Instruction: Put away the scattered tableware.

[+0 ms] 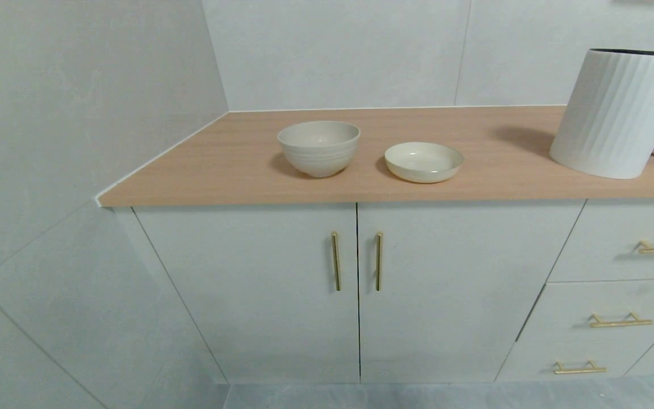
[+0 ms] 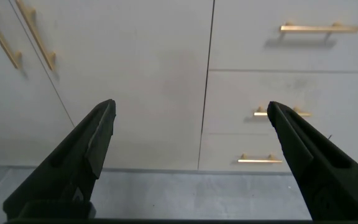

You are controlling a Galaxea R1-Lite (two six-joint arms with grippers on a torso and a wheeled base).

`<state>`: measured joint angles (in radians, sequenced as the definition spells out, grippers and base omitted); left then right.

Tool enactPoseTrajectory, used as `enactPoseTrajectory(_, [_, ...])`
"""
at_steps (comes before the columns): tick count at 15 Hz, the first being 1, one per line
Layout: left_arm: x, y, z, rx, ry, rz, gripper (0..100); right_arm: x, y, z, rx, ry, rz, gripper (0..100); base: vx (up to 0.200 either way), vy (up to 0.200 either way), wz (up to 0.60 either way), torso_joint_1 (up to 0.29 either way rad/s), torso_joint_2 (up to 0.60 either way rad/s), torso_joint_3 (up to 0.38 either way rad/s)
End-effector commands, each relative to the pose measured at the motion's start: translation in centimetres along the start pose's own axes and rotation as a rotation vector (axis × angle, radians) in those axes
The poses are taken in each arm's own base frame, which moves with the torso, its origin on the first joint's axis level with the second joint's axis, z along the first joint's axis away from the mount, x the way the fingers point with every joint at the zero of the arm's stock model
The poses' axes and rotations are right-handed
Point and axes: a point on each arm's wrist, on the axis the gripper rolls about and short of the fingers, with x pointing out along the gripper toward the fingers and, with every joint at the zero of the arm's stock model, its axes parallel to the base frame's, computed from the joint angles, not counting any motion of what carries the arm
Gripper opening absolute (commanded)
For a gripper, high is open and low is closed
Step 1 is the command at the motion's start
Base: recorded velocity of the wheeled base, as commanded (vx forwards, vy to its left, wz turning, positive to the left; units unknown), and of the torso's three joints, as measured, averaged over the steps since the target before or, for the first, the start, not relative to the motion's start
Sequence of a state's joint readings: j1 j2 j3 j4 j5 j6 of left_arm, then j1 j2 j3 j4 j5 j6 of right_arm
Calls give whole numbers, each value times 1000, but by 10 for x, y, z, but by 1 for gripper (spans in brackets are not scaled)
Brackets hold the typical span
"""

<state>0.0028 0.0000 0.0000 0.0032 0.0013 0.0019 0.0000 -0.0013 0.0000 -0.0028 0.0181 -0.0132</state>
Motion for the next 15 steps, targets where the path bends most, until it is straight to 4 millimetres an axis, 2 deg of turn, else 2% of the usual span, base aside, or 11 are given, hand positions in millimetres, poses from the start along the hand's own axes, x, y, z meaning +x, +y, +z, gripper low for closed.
enactPoseTrajectory(1, [0, 0, 0, 1, 0, 1, 100, 0, 0, 0, -1, 1, 0, 100, 0, 0, 0, -144, 461, 320])
enactPoseTrajectory(6, [0, 0, 0, 0, 0, 1, 100, 0, 0, 0, -1, 1, 0, 100, 0, 0, 0, -97, 407, 299])
enactPoseTrajectory(15, [0, 0, 0, 1, 0, 1, 100, 0, 0, 0, -1, 1, -1, 100, 0, 0, 0, -8, 30, 24])
